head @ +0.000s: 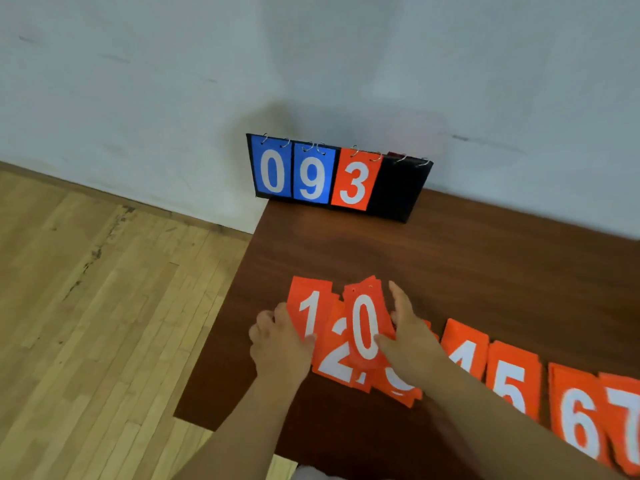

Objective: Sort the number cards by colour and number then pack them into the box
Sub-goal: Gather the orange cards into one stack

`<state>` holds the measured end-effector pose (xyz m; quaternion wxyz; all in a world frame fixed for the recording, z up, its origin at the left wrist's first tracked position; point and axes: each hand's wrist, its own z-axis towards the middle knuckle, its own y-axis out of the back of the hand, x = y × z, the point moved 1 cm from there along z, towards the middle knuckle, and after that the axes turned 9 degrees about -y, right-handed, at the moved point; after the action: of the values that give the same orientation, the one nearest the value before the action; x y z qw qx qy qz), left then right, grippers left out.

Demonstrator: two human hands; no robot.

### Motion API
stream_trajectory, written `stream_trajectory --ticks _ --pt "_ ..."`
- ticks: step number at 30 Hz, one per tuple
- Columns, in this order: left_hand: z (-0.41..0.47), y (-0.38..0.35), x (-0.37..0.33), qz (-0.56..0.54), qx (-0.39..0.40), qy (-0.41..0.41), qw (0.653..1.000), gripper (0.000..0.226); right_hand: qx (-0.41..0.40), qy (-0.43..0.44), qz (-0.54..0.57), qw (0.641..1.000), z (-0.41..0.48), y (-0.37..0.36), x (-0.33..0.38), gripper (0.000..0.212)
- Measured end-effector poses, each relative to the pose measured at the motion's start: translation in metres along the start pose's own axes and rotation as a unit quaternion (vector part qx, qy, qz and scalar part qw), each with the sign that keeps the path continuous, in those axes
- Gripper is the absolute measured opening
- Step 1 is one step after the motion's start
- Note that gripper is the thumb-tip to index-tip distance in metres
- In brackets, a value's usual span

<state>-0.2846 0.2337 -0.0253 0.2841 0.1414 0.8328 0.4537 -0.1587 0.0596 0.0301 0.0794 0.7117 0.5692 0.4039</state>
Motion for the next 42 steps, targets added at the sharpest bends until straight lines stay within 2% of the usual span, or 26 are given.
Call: stream_trajectory --ticks 5,9,14,20,26,29,32,35,39,42 --pt "0.010 -0.010 -0.010 -0.040 0.010 0.043 0.998 0.091 0.002 -0.005 0.002 1.000 -0.004 0.004 -0.018 0.084" --pt "0.012 -0.008 -0.007 -0.102 0.007 0.032 0.994 0.089 0.006 -0.010 0.022 1.000 0.000 0.010 -0.017 0.079" --pt "0.007 -0.002 0.000 -0.186 -0.018 -0.002 0.982 0.072 0.008 -0.008 0.038 0.999 0.002 0.010 -0.016 0.074" --pt "-0.004 0.004 0.014 -0.245 -0.053 0.024 0.968 0.065 0.011 -0.020 0.077 0.997 0.000 0.004 -0.021 0.069" --pt "-0.011 0.030 0.027 -0.296 -0.126 0.044 0.946 0.062 0.031 -0.043 0.151 0.987 -0.004 0.010 -0.010 0.068" --pt "-0.015 0.042 0.026 -0.319 -0.138 0.032 0.937 0.060 0.055 -0.075 0.260 0.961 -0.007 0.013 -0.002 0.061" --pt "-0.026 0.051 0.012 -0.350 -0.128 0.005 0.928 0.058 0.104 -0.091 0.411 0.901 -0.015 0.015 0.004 0.049" --pt "-0.044 0.055 -0.014 -0.389 -0.099 -0.019 0.916 0.054 0.133 -0.067 0.484 0.862 -0.026 0.022 0.006 0.044" --pt "-0.074 0.057 -0.055 -0.422 -0.052 -0.051 0.904 0.050 0.140 -0.016 0.517 0.844 -0.045 0.033 0.002 0.043" --pt "-0.095 0.054 -0.080 -0.436 -0.023 -0.087 0.895 0.046 0.098 0.009 0.509 0.855 -0.056 0.037 -0.011 0.047"
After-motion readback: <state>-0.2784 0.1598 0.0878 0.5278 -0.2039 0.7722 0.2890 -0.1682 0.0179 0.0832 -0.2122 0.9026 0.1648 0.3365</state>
